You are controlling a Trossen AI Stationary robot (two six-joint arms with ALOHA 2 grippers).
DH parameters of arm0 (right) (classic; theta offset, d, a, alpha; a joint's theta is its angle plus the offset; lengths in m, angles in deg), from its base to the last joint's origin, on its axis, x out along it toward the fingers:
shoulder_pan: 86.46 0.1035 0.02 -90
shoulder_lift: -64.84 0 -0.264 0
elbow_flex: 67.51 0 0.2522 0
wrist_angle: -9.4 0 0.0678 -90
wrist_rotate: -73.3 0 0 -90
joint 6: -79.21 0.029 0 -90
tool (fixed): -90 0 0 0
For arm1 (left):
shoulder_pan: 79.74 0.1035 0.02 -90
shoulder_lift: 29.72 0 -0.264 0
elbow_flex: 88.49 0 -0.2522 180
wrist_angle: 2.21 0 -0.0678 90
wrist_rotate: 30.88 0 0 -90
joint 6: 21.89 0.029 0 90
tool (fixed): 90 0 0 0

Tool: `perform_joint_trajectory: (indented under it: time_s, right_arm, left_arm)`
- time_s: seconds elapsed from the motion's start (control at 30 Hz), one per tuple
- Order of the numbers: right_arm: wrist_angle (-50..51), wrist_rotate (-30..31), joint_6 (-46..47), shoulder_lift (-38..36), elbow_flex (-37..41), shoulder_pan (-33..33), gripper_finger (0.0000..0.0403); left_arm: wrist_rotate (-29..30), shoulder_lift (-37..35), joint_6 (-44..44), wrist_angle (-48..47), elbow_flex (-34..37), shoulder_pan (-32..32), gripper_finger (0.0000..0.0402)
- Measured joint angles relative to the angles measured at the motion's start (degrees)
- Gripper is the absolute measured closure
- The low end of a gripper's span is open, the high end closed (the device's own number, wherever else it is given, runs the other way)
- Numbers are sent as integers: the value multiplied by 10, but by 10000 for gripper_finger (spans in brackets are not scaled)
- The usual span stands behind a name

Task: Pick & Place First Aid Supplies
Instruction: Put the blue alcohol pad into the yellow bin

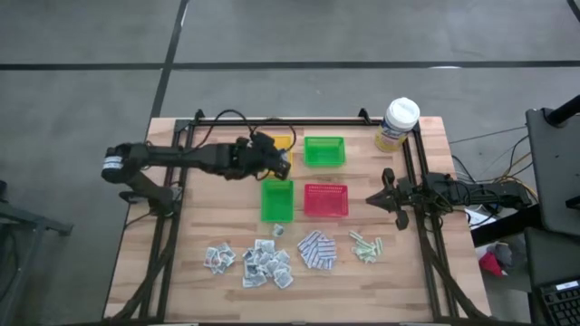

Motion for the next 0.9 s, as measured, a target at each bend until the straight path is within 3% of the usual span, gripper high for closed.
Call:
perform_joint_trajectory:
  time_s: [0.43,0.9]
  right_arm:
    - [0,0,0,0,0,0,374]
    - [0,0,0,0,0,0,374]
  left_arm:
    - [-85,11,32,3,1,110,401]
    - [-181,151,3,-9,-45,169,401]
